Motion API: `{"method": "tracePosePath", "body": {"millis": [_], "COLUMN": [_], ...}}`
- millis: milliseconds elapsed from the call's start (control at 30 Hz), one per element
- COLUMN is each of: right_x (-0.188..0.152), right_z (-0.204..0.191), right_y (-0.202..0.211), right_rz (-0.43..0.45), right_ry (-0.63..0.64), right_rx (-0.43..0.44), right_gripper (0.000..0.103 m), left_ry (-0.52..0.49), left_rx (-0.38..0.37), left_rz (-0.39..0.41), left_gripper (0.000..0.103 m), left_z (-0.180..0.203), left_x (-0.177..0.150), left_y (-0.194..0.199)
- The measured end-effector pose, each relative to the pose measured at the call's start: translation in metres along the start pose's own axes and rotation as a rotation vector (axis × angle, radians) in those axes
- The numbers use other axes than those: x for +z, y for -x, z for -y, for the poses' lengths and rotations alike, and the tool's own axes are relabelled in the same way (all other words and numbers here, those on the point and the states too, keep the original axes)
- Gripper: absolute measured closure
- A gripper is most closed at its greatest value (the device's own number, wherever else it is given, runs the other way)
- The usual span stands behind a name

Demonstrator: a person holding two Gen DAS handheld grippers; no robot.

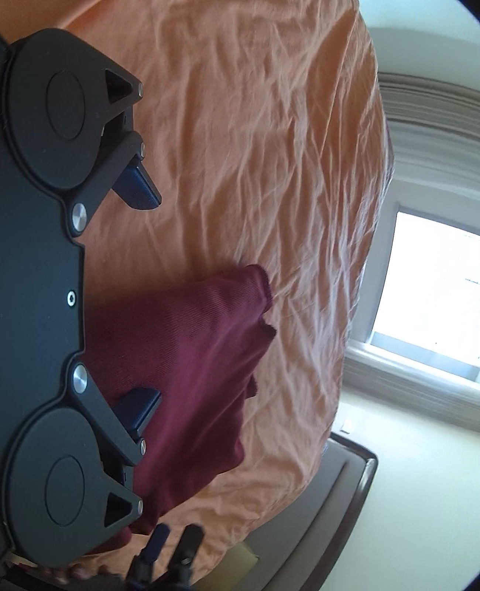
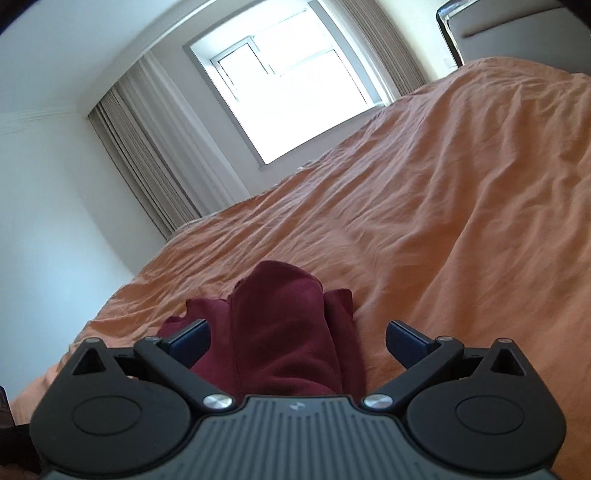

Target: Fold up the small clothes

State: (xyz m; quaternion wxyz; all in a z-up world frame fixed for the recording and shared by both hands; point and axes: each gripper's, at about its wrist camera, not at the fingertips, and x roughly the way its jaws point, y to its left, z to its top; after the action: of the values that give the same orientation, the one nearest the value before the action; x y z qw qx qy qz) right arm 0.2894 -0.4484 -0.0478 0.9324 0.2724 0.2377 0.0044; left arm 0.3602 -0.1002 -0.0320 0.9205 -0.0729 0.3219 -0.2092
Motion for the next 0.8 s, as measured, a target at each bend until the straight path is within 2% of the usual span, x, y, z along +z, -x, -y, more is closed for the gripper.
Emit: {"method": "tracePosePath", "body": {"millis": [67,133,200,367,533,600,667,800], "right_x": [-0.013,-0.026,-0.031,-0.030,-0.025,-0.023,-0.022,-0.025], "right_z": [0.000,-0.003,-0.003,-0.001,-0.015,-0.022,-0.028,-0.035], "right_y": [-0.010,-0.014,-0.012,-0.012,-0.014,-0.015,-0.013,-0.009], "right_rz": [-0.037,-0.017,0.012,0.006,-0.036,-0.052,-0.056,-0.055], "right_ry": [0.039,0.105,0.110,0.090,0.137,0.154,0.171,0.176], "right_rx": [-0.002,-0.025,-0.019,-0.010,-0.064,-0.073,-0.064,-0.070], "right_gripper": [0.000,0.000,0.000,0.000,0.000,0.003,0.013,0.018], "left_ry": [0.007,0.015,0.016,0.009,0.032,0.035,0.042,0.052], "left_rx": [-0.007,-0.014,-0.016,-0.026,-0.040,-0.039,-0.038,-0.072], "left_rz": [-0.012,-0.016,-0.018,-0.027,-0.053,-0.070,-0.090,-0.129], "left_gripper": [0.000,0.000,0.000,0.000,0.000,0.000,0.000,0.001], "left_z": [0.001,0.000,0.000,-0.002,-0.006,-0.006,-0.006,-0.004], "left_x": [-0.002,-0.004,-0.005,-0.008,-0.006,-0.003,0.001,0.007], "left_y": [-0.005,-0.008,-0.011,-0.016,-0.021,-0.023,-0.024,-0.029]}}
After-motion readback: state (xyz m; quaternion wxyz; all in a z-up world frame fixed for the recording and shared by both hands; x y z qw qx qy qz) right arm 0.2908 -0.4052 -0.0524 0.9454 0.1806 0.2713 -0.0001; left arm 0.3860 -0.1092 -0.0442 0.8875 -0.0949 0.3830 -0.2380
